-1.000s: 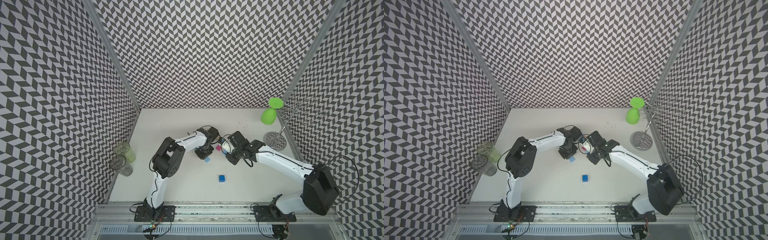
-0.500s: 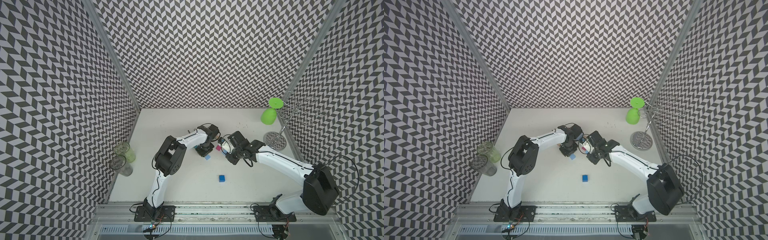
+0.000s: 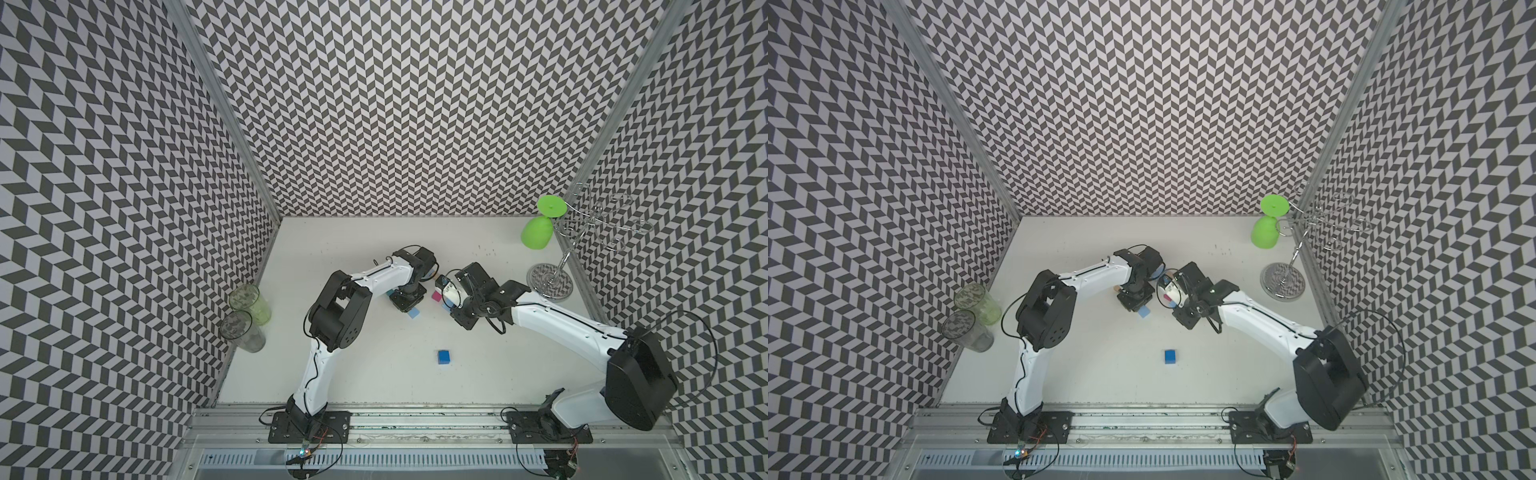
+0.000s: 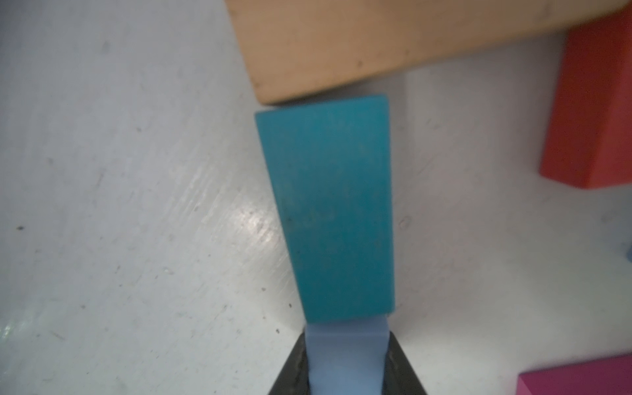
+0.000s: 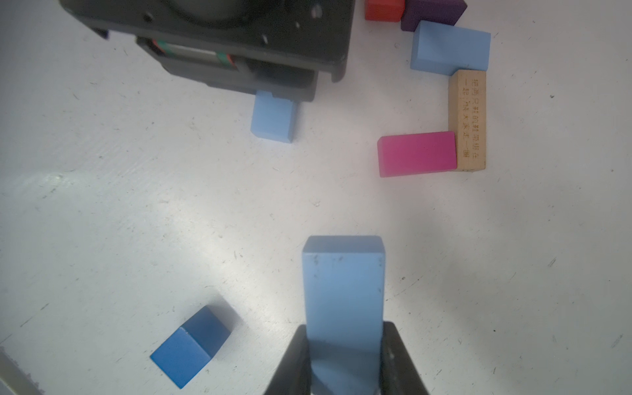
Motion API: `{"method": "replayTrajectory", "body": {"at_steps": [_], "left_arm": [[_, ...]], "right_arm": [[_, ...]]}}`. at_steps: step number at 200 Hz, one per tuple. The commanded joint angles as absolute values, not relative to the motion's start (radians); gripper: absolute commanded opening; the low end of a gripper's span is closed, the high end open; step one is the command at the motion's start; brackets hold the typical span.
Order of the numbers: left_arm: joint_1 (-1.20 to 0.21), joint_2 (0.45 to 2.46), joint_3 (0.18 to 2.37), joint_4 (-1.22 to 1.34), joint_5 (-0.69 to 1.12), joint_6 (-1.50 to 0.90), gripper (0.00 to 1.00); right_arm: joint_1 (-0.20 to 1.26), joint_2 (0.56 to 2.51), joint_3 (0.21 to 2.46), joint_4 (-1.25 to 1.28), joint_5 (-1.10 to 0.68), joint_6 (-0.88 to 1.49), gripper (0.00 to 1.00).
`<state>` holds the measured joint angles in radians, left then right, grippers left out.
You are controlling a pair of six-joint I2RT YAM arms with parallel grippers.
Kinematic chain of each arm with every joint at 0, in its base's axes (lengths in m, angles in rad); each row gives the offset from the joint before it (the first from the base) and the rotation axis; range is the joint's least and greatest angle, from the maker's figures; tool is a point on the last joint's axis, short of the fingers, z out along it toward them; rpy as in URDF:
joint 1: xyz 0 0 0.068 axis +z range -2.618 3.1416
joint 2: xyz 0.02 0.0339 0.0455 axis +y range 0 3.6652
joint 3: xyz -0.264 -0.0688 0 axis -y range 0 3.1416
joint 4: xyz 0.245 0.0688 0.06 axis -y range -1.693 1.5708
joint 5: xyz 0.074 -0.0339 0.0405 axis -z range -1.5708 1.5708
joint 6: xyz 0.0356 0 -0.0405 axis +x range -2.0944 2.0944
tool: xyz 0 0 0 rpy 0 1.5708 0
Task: Assemble a heart with building blocks
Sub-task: Pick up the building block from the center of the board.
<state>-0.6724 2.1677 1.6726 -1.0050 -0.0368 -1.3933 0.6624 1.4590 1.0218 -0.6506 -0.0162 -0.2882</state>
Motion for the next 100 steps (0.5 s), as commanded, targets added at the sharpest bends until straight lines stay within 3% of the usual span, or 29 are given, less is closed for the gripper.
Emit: {"method": "replayTrajectory", "body": {"at_steps": [1, 100], "left_arm": [[-0.662, 2.204, 1.687, -1.017, -0.068, -1.408, 0.01], [-0.647, 2.226, 1.708, -1.015, -0.064, -1.399, 0.01]], "right_arm": [[0.666, 1.465, 1.015, -0.621, -0.029, -0.295, 0.08], [0.666, 1.468, 1.014, -0.622, -0.037, -0.295, 0.08]]}}
